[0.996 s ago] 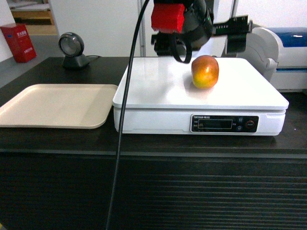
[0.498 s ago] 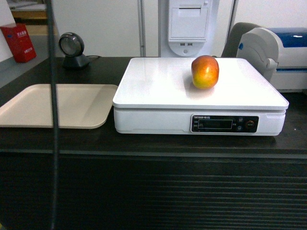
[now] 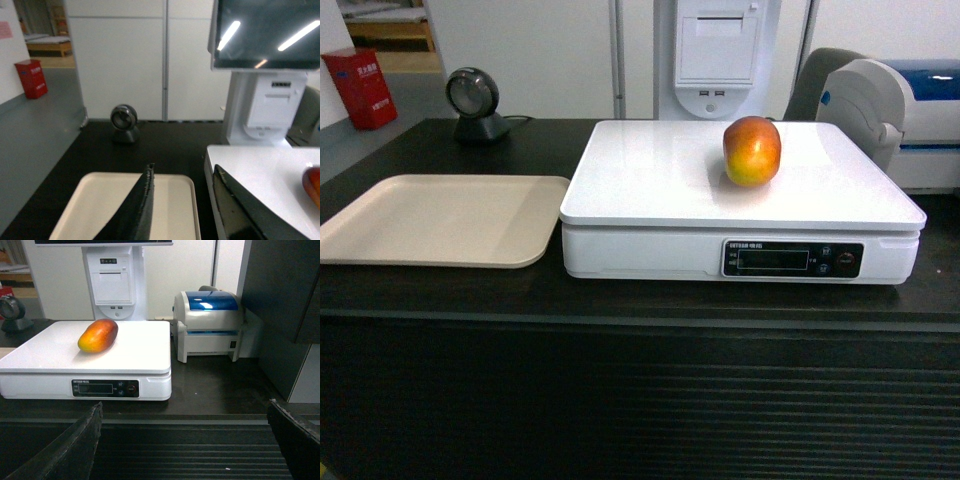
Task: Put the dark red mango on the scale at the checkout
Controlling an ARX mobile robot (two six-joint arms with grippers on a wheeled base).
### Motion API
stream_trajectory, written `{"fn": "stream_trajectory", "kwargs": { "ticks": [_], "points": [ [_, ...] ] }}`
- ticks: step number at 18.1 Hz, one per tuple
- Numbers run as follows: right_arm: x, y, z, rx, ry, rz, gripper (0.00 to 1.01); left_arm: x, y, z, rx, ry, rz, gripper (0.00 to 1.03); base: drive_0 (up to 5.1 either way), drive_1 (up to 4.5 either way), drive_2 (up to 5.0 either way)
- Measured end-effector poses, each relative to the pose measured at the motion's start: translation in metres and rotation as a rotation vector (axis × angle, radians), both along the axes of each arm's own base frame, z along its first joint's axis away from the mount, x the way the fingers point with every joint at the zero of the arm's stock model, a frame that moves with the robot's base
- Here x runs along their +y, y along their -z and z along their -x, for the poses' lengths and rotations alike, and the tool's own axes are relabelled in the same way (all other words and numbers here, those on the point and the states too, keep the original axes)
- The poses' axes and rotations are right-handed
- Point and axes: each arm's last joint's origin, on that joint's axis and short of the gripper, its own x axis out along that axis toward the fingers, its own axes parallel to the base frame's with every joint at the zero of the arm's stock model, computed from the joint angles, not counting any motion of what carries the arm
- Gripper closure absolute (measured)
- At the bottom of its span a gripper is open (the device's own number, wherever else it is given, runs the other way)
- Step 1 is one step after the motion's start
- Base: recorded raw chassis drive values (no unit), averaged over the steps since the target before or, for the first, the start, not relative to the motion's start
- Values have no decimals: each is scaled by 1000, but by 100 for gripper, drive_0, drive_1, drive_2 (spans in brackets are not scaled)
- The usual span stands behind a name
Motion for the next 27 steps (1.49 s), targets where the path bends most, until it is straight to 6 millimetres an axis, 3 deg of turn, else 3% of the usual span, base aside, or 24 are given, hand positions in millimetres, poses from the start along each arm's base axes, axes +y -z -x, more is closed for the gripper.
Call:
{"fn": "stream_trajectory", "kwargs": {
  "ticks": [4, 10, 20, 22, 27],
  "points": [
    [0, 0, 0, 0, 0, 0, 3, 7, 30, 11, 59, 23, -16, 82, 0, 0, 0],
    [0, 0, 0, 0, 0, 0, 3, 18, 51, 27, 71, 14, -17, 101, 0, 0, 0],
    [0, 0, 0, 0, 1, 0, 3, 52, 99, 82, 62, 12, -18, 101, 0, 0, 0],
    [0, 0, 0, 0, 0, 0, 3, 52, 111, 98, 62, 16, -19, 101, 0, 0, 0],
    [0, 0, 0, 0, 0, 0, 3, 52, 119, 109, 28, 15, -19, 101, 0, 0, 0]
  ]
}}
